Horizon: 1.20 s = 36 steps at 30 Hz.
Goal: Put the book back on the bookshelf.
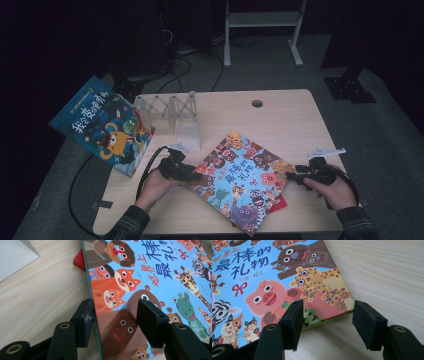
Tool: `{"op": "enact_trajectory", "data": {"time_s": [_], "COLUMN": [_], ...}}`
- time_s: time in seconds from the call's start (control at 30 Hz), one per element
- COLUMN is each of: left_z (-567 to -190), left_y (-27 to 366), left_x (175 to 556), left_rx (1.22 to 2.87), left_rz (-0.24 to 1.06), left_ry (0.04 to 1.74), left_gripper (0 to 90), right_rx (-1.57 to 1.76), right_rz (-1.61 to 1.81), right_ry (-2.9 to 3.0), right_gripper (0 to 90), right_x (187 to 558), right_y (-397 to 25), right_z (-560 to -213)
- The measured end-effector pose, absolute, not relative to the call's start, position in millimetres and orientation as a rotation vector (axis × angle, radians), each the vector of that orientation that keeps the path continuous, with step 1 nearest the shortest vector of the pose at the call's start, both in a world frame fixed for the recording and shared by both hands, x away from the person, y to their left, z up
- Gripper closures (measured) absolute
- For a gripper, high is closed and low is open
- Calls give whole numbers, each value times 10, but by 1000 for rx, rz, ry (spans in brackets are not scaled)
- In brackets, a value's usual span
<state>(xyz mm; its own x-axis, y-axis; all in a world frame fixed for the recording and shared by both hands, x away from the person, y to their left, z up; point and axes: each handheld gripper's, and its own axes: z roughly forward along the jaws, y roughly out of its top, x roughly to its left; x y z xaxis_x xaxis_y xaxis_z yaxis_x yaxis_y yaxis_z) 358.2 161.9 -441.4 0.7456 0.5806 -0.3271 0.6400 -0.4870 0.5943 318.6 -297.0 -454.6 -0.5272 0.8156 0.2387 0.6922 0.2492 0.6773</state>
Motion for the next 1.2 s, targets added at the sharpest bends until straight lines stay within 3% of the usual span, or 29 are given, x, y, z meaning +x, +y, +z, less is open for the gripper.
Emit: {"op": "enact_trajectory", "data": {"time_s": [0.63,0.8,1.2], "left_z": [-4420,-4457,-4462], "left_y": [1592,1588,1615], "left_x": [3277,3330,3488], "left_rx": [2261,2255,2189], "left_rz": [-284,-265,-199], "left_ry": [830,866,919], "left_gripper": [440,362,292], "right_rx": [1403,1400,1367], "right_rz": [1143,1139,1134], "right_ry": [2348,2354,2400], "right_gripper": [397,395,413], "right_x": [3475,3547,3659], "right_y": [-2827,-2790,-2721], "right_z": [-4556,-4554,-4536]}}
